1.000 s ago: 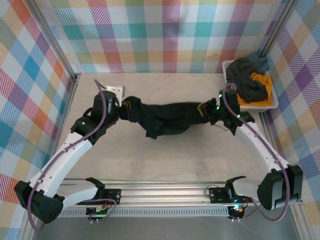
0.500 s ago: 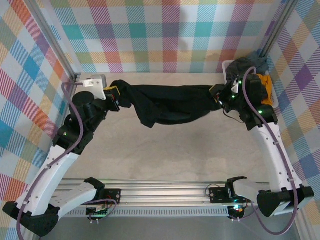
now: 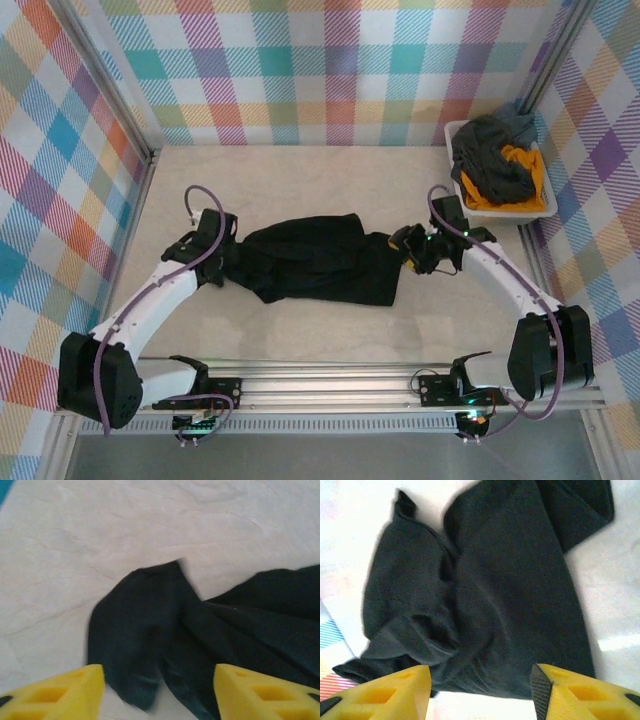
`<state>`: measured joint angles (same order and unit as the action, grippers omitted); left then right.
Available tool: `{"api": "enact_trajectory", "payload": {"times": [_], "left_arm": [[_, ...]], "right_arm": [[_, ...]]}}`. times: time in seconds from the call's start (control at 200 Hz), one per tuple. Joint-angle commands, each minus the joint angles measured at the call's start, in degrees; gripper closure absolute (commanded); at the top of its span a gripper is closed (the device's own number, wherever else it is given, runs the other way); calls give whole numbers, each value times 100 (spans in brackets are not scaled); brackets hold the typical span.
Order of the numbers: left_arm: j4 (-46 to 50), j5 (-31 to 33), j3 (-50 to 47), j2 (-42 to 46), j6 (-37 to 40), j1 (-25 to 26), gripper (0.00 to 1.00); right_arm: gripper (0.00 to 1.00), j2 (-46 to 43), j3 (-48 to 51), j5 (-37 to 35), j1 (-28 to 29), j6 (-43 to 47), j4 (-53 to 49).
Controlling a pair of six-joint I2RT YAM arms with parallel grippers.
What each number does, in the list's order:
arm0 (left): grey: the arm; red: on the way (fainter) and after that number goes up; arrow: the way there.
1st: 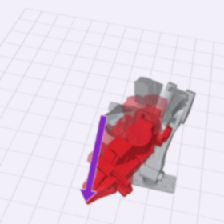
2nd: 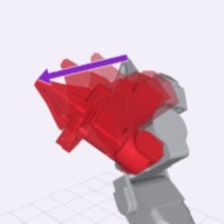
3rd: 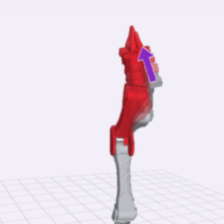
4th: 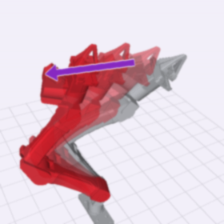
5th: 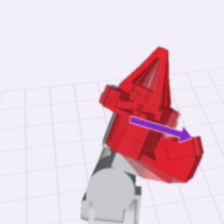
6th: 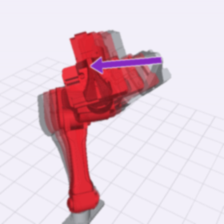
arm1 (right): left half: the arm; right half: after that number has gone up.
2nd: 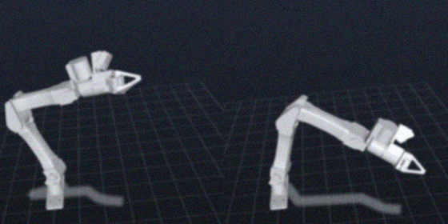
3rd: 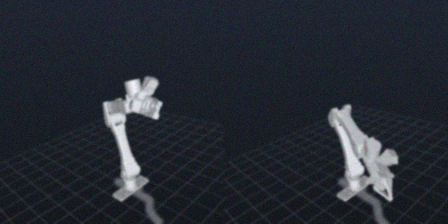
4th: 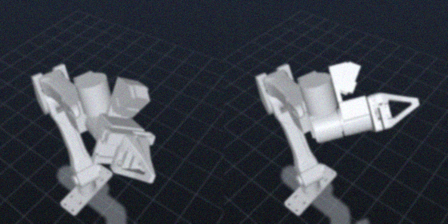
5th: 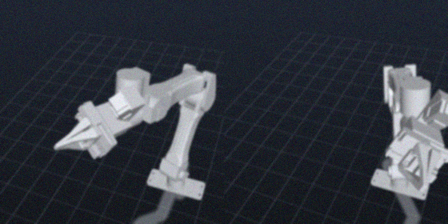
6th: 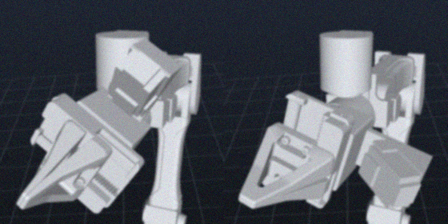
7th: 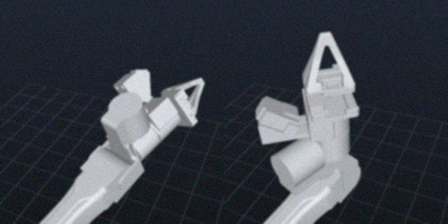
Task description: Fold and stack the t-shirts
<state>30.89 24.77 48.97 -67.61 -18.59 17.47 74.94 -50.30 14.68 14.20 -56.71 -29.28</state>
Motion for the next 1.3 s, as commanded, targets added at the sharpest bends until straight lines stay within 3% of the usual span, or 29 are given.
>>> {"api": "enact_trajectory", "payload": {"times": [0.0,0.09,0.23,0.34,0.46,0.59,0.63,0.69,0.745,1.015,1.294], "left_arm": [[19,-229,239,484,-109,225,36],[-653,-1281,341,184,491,1086,36],[-634,-1612,1080,-1470,1283,2405,35],[-773,-1462,1618,-2499,1546,2820,33],[-954,-1434,2106,-3245,1782,2917,32],[-886,-1520,2518,-3840,2014,2929,37],[-836,-1538,2633,-3974,2084,2928,48],[-834,-1476,2742,-4101,2121,2929,81],[-901,-1372,2790,-4094,2117,2904,100],[-949,-1032,3401,-3871,1884,2373,100],[-910,-1186,5173,-4314,1166,921,100]], "right_arm": [[47,-171,278,10,31,-130,369],[49,-62,505,-52,31,-181,532],[52,125,739,22,22,-269,742],[51,89,923,51,14,-380,801],[50,-9,1052,79,3,-411,804],[50,-101,1101,97,-4,-411,758],[50,-127,1110,94,-1,-411,748],[50,-163,1122,88,-5,-409,743],[50,-183,1125,88,-3,-385,739],[51,-165,1075,114,0,-276,714],[51,-135,754,110,-2,-108,495]]}}
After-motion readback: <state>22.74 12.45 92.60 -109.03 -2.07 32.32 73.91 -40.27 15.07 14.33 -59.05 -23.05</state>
